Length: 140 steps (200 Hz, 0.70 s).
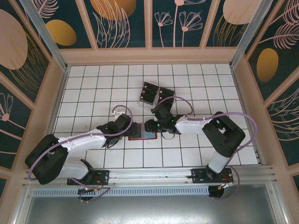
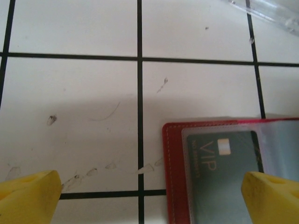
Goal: Put the credit cards into the card holder
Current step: Flip over the card slot in the card holder.
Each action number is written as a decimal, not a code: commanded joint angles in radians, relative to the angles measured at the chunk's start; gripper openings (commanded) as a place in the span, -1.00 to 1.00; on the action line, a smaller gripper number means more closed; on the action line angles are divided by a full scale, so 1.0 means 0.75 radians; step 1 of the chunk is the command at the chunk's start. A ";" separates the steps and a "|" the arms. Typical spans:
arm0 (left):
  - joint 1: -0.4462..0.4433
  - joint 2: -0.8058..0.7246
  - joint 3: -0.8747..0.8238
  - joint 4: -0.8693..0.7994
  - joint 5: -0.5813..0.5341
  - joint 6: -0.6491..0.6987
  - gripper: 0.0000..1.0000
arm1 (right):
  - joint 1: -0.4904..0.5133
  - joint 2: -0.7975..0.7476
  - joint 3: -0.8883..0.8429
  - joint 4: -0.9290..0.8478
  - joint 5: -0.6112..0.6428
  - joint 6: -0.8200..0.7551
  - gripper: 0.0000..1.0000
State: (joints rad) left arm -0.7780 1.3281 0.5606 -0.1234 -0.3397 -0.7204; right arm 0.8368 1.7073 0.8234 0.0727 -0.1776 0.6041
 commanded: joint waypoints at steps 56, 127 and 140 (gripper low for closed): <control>-0.023 -0.126 -0.128 0.128 0.096 0.038 0.97 | 0.032 0.072 -0.039 0.229 -0.131 0.191 -0.15; -0.104 -0.103 -0.175 0.231 0.101 0.020 0.97 | 0.032 0.048 -0.078 0.304 -0.120 0.286 -0.15; -0.113 -0.087 -0.173 0.249 0.097 0.022 0.97 | 0.032 0.050 -0.080 0.315 -0.122 0.296 -0.15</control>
State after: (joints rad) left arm -0.8474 1.2430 0.4370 0.0067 -0.2680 -0.7078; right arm 0.8528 1.7458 0.7822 0.2749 -0.2634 0.7910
